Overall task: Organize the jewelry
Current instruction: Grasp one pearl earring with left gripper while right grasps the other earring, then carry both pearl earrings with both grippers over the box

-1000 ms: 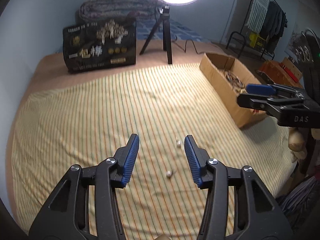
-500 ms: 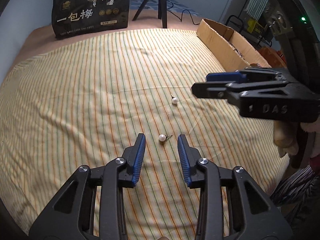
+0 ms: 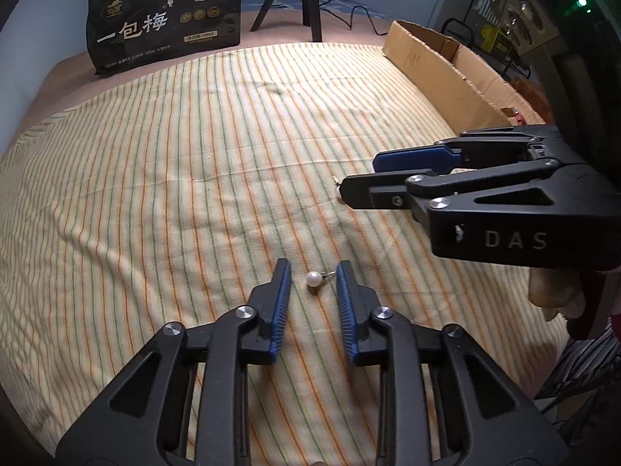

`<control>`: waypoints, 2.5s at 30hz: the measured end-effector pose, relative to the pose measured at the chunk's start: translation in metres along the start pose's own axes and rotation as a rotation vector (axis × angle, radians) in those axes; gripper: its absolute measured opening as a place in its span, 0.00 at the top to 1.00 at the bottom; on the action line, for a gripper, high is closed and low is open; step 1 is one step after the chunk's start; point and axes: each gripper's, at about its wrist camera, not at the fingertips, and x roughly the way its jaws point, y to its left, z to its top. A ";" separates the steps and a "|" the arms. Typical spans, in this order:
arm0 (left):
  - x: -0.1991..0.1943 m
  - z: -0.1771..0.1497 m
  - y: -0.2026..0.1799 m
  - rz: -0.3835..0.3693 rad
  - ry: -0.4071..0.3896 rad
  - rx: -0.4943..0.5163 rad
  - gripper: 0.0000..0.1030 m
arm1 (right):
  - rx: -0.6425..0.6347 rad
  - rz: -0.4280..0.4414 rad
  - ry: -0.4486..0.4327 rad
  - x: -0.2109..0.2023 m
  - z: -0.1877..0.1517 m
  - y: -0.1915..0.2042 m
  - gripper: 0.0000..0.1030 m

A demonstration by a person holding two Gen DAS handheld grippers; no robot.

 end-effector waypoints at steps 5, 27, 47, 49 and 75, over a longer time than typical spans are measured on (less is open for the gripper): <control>0.000 -0.002 0.004 0.032 -0.005 0.016 0.90 | -0.024 -0.007 0.003 0.006 0.002 0.005 0.68; -0.006 0.004 0.026 0.071 -0.017 -0.053 0.90 | -0.160 -0.099 0.003 0.021 0.003 0.034 0.93; -0.046 0.036 0.013 0.039 -0.138 -0.090 0.91 | -0.111 -0.109 -0.144 -0.061 0.000 0.021 0.93; -0.050 0.043 0.008 0.028 -0.155 -0.089 0.91 | -0.103 -0.111 -0.162 -0.073 0.000 0.019 0.93; -0.054 0.155 -0.090 -0.090 -0.295 -0.018 0.91 | 0.071 -0.274 -0.298 -0.176 -0.015 -0.085 0.93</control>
